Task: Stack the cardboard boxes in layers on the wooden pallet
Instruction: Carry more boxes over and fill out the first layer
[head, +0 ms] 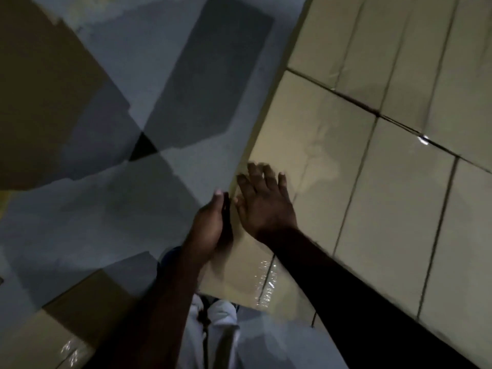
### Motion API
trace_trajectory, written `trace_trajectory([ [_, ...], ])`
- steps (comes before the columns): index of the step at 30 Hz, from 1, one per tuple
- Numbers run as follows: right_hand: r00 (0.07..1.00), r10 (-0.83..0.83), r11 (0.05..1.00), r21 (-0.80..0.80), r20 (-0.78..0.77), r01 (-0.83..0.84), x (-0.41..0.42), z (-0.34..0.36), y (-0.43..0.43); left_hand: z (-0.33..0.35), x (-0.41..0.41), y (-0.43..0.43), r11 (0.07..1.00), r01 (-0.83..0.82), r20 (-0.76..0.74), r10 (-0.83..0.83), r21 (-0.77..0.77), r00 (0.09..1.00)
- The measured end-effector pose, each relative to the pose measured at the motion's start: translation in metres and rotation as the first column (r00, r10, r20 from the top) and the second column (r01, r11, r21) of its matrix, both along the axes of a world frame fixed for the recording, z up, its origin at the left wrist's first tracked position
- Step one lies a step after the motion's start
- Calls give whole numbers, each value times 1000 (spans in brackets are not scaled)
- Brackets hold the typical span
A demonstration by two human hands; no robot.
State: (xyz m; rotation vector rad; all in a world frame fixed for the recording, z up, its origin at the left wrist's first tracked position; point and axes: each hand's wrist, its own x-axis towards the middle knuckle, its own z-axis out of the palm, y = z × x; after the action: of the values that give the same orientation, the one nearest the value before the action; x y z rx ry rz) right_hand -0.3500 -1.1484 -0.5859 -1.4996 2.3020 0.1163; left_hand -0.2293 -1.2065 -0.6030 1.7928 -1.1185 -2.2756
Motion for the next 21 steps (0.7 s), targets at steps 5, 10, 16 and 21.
trace_trajectory([
  [5,994,-54,998,28,90,52,-38,0,47,12,-83,-17,721,579,385,-446,-380,808],
  [10,919,-388,920,-31,78,391,-44,-2,113,12,-122,13,-9,875,750,-519,-484,409],
  [16,745,-666,743,-56,30,667,-38,-23,187,2,-174,81,-594,647,760,-649,-479,-33],
  [21,687,-715,668,-164,129,726,-36,-20,188,-12,-177,78,-722,534,810,-575,-439,-112],
])
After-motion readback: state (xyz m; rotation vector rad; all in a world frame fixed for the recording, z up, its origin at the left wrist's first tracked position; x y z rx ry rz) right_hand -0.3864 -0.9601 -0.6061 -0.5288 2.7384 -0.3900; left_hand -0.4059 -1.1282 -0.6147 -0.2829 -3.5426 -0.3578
